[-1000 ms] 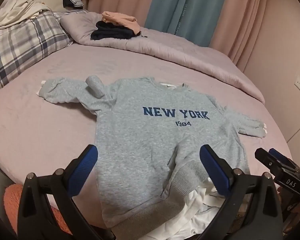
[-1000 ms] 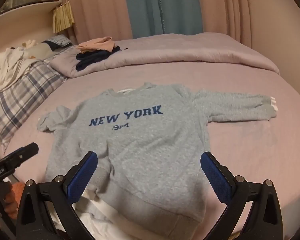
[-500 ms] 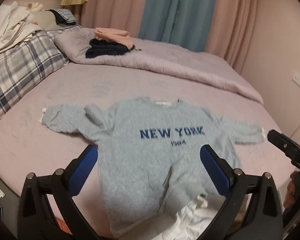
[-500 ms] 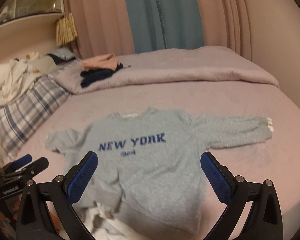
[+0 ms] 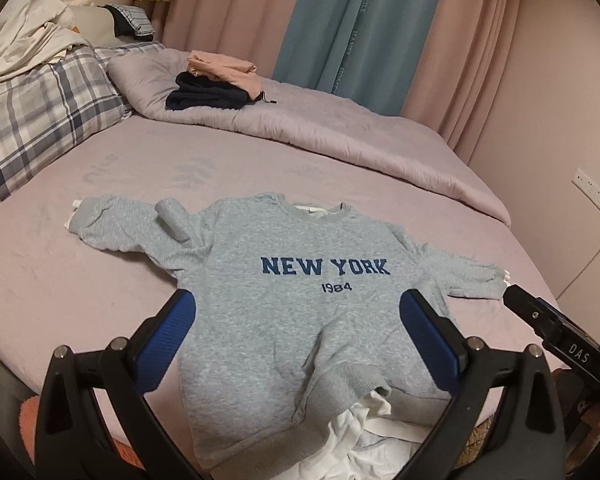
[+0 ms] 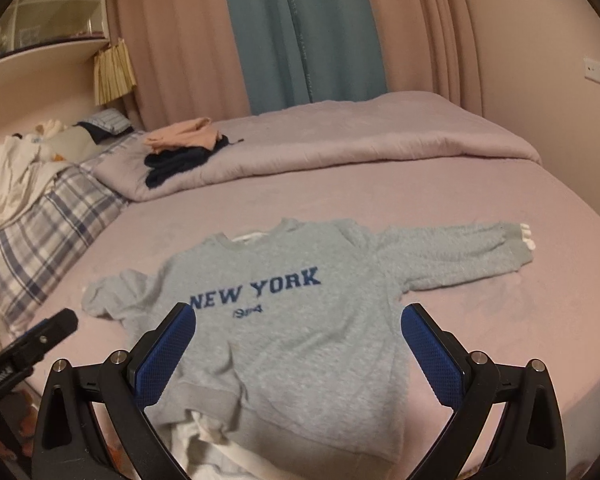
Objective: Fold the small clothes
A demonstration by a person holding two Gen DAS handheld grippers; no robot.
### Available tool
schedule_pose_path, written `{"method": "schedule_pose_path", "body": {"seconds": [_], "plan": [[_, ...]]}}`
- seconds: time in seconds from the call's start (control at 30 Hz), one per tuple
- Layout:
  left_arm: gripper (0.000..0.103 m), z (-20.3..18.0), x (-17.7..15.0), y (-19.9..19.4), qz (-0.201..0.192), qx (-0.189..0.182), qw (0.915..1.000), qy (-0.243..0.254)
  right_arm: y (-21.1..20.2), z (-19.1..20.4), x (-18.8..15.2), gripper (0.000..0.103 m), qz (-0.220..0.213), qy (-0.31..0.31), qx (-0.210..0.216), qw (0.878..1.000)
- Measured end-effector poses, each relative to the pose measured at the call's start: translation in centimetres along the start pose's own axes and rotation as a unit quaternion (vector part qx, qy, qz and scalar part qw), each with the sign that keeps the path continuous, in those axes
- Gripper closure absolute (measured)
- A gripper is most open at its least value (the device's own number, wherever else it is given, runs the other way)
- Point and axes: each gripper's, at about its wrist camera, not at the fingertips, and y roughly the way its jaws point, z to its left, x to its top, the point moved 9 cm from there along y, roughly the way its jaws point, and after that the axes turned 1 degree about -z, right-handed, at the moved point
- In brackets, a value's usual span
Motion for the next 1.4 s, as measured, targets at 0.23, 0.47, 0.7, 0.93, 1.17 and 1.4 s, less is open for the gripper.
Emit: {"method": "schedule_pose_path", "body": {"seconds": [0.23,0.47,0.7,0.93,1.17,1.4], "plan": [[0.002,0.0,-1.0,0.1,0.024,-0.047,0.9981,-0.032,0.0,-0.7,-0.5,0.0,0.007,0.006,-0.007,1.0],[0.002,0.2,-0.9,-0.4,0.02,-0.034,0.9987,-0.033,-0.1,-0.2,-0.5,0.0,0.008,-0.002,-0.012,1.0],[0.002,0.8,-1.6,0.3,0.038,-0.032,0.9982,-0.034,0.1,0.1,-0.6,0.0,0.01,-0.01,-0.013,1.0],[0.002,0.8,-1.9,0.6,0.048,-0.035,0.9976,-0.035,0.3,0.4,-1.0,0.0,0.019,-0.016,-0.008,1.0],[0.002,1.0,-2.3,0.9,0.054,-0.024,0.9978,-0.03,0.2,0.5,-1.4,0.0,0.024,-0.013,0.004,1.0],[0.002,1.1,-2.8,1.2,0.059,-0.029,0.9972,-0.034,0.3,0.7,-1.9,0.0,0.033,-0.012,0.011,0.999]]}}
